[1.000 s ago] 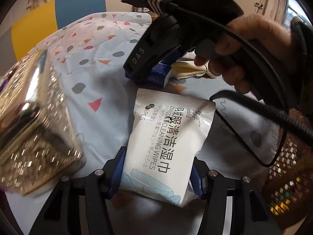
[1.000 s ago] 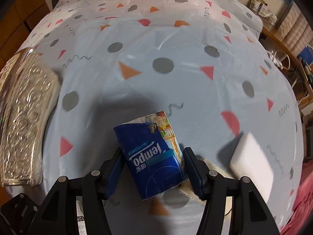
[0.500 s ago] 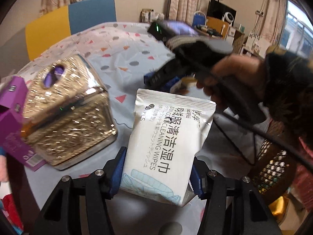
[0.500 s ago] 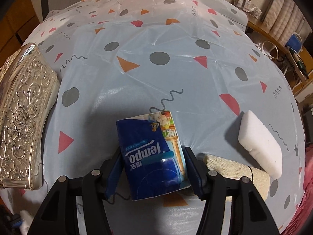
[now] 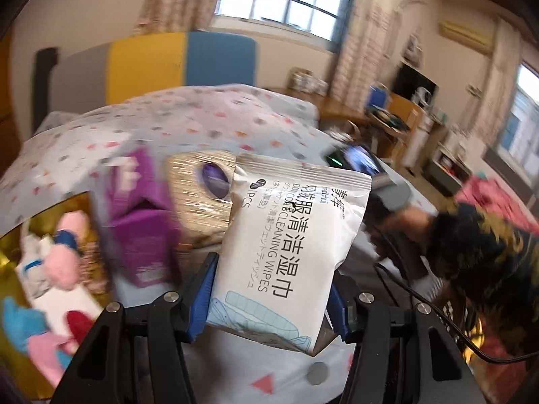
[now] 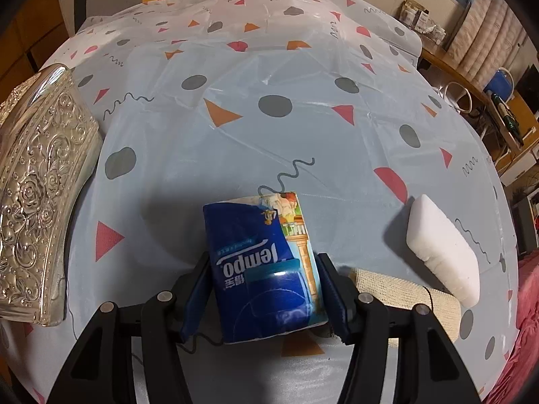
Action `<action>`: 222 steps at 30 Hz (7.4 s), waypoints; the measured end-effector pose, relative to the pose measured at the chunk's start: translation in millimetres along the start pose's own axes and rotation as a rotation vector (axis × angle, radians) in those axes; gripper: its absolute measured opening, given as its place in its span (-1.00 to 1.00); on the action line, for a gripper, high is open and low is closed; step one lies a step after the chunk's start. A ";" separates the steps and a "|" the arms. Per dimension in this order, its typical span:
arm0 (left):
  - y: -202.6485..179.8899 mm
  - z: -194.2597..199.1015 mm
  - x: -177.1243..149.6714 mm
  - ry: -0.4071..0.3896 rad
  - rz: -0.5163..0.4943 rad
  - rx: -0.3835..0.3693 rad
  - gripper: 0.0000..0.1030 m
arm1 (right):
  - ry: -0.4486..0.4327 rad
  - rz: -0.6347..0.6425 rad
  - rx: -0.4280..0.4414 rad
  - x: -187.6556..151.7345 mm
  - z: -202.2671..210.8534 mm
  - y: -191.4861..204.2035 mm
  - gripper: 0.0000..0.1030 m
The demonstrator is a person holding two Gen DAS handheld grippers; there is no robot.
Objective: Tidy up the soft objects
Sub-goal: 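Carry the white wipes pack over the gold tray while the right tool holds the tissue pack, then open the left tool to drop the wipes pack into the tray, then carry the Tempo tissue pack into the gold tray and open the right tool, then move both tools back over the remaining items on the bed, then grasp the beige rolled cloth with the left tool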
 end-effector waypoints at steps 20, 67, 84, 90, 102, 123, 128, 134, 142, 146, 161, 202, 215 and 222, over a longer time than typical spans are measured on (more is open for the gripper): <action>252.0 78.3 -69.6 0.021 0.503 0.440 0.14 | -0.013 0.036 -0.018 1.0 7.5 3.3 0.16; 184.3 81.3 -68.6 0.004 0.338 0.574 0.58 | -0.027 0.100 -0.057 0.9 9.6 11.2 0.07; 189.5 90.8 -85.5 -0.021 0.331 0.555 0.58 | -0.105 -0.076 -0.061 1.1 63.9 7.1 0.07; 201.3 96.7 -87.9 -0.047 0.370 0.552 0.58 | -0.295 -0.064 0.017 11.6 153.7 27.4 0.07; 225.5 123.4 -89.1 -0.103 0.439 0.609 0.58 | -0.428 0.429 0.371 -1.3 243.3 248.6 0.07; 264.0 154.1 -112.4 -0.111 0.548 0.710 0.58 | -0.113 0.735 0.342 -77.7 132.9 417.6 0.09; 265.4 156.3 -115.4 -0.100 0.551 0.728 0.59 | -0.112 0.716 0.353 -76.8 130.0 419.6 0.11; 262.0 156.6 -117.7 -0.088 0.546 0.736 0.62 | -0.173 0.651 0.391 -64.9 145.8 410.1 0.34; 257.2 152.5 -118.1 -0.072 0.533 0.731 0.62 | -0.301 0.560 0.402 -42.7 180.7 385.7 0.34; 251.2 148.2 -116.1 -0.059 0.515 0.726 0.62 | -0.355 0.519 0.418 -34.9 198.8 365.4 0.34; 192.2 117.2 -76.0 -0.048 0.335 0.585 0.62 | -0.437 0.309 0.385 -17.2 212.7 230.8 0.34; -59.4 -39.5 39.0 0.067 -0.264 0.019 0.62 | 0.089 -0.686 0.364 -7.8 28.2 -154.4 0.35; -129.5 -154.7 64.3 0.265 -0.199 -0.165 0.58 | -0.399 -0.917 0.304 -29.5 97.6 -217.0 0.35; -149.5 -224.0 62.1 0.408 -0.050 -0.238 0.27 | -0.455 -0.924 0.368 -24.8 104.9 -214.5 0.35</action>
Point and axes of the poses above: each gripper's, at about its wrist camera, not at the fingertips, and z roughly against the way its jaws point, y to its left, x to its top, the point moved 4 cm from there along -z, roughly the way its jaws point, and after that the axes turned 5 degrees about -z, right-handed, at the moved point
